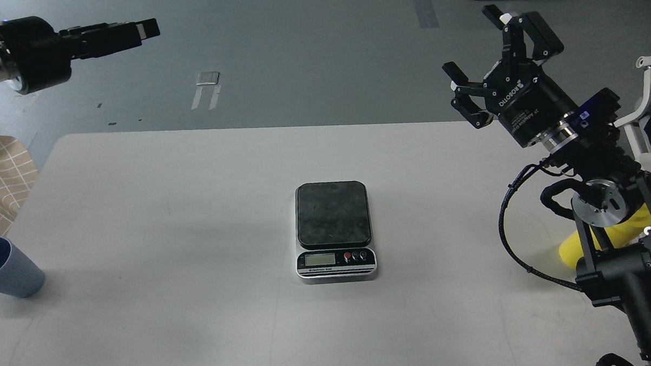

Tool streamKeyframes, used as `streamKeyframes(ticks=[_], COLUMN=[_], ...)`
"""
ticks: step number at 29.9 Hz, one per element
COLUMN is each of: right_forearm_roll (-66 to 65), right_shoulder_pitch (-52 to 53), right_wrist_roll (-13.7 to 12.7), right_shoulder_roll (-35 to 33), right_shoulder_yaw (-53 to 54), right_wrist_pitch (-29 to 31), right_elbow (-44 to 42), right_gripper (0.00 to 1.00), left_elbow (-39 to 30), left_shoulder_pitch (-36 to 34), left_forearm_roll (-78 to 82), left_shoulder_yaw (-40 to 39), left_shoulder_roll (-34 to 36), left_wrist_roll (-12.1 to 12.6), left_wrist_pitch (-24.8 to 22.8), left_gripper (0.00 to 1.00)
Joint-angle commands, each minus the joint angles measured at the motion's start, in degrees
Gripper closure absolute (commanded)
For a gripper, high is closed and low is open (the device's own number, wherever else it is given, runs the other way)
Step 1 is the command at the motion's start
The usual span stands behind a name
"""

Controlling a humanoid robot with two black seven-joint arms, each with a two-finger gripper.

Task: Pour seasoning into cup on scale with both arms
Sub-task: 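Lower the left gripper to the blue cup and grasp it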

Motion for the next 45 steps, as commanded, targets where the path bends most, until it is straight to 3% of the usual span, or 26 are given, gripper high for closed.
streamKeyframes(ticks=[1, 4, 7, 11, 14, 21, 33, 45], right_forearm_roll=[0.1, 0.1, 0.1, 0.0, 0.0, 0.0, -0.1, -0.4], right_shoulder_pitch=[0.0, 0.0, -0.2, -0.5, -0.5, -1.0, -1.1, -1.8], right_wrist_roll=[0.1, 0.2, 0.2, 0.2, 0.2, 0.2, 0.2, 0.2], right_shoulder_roll=[0.0, 0.0, 0.0, 0.0, 0.0, 0.0, 0.0, 0.3], right_shoulder_yaw=[0.0, 0.1, 0.1, 0.1, 0.1, 0.4, 0.4, 0.3], right_wrist_pitch=[0.0, 0.0, 0.0, 0.0, 0.0, 0.0, 0.0, 0.1], right_elbow=[0.0, -0.1, -0.3, -0.5, -0.5, -0.5, -0.5, -0.5], right_gripper=[0.0, 0.0, 0.0, 0.0, 0.0, 0.0, 0.0, 0.0], left_elbow=[0.2, 0.2, 0.9, 1.7, 1.7, 5.1, 14.6, 16.7], left_shoulder_pitch=[3.8, 9.8, 13.5, 20.7, 23.7, 26.7, 38.5, 39.9], left_forearm_roll=[0.0, -0.1, -0.4, -0.4, -0.6, -0.8, -1.0, -3.0], left_shoulder_yaw=[0.1, 1.7, 3.2, 5.5, 6.1, 7.1, 7.7, 12.7], left_shoulder_roll=[6.1, 12.0, 14.1, 14.8, 15.5, 15.6, 17.6, 18.0], left_wrist_roll=[0.0, -0.9, -3.5, -8.7, -11.2, -11.2, -11.2, -11.2], left_wrist_pitch=[0.0, 1.7, 4.9, 14.4, 18.0, 20.8, 37.6, 38.7], left_gripper=[0.01, 0.01, 0.01, 0.01, 0.01, 0.01, 0.01, 0.01])
